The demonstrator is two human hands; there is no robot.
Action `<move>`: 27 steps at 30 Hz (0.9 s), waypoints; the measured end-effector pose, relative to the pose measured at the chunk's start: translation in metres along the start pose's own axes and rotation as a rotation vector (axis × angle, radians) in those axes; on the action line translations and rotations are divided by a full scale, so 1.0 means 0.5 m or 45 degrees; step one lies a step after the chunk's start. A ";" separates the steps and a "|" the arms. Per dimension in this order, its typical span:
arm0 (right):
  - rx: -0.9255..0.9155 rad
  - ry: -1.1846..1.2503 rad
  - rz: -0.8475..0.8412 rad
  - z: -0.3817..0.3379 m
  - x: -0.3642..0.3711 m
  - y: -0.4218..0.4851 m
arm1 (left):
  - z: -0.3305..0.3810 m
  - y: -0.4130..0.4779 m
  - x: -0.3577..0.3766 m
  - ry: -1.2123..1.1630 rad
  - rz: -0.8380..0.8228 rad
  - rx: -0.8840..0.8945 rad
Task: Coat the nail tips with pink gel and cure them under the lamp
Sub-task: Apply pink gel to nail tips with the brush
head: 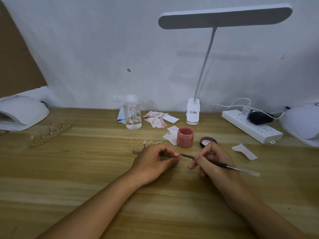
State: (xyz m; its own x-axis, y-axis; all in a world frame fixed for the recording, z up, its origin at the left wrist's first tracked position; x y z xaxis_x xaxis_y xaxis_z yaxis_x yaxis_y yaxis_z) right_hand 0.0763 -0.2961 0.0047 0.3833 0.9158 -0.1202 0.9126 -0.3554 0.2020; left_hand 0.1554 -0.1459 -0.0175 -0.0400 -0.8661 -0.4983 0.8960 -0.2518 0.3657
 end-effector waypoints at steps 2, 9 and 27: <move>0.001 -0.006 -0.008 0.000 0.001 0.000 | -0.001 0.000 0.000 0.001 0.000 -0.001; 0.003 -0.021 0.009 -0.001 -0.004 -0.002 | -0.004 -0.001 0.000 0.000 0.003 -0.007; 0.029 -0.007 -0.002 -0.001 -0.002 -0.005 | 0.000 -0.001 0.001 -0.008 0.010 0.000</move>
State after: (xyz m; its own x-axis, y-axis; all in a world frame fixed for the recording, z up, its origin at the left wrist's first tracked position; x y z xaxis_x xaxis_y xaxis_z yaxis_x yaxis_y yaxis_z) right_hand 0.0736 -0.2962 0.0046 0.3826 0.9153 -0.1258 0.9162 -0.3582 0.1798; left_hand 0.1550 -0.1460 -0.0179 -0.0360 -0.8707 -0.4905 0.8963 -0.2452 0.3694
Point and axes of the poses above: each hand's wrist, its own y-axis towards the middle knuckle, its own x-axis out of the palm, z = x × y, the point moved 9 cm from there along y, towards the middle knuckle, and after that the axes turned 11 degrees about z, right-handed, at the moved point
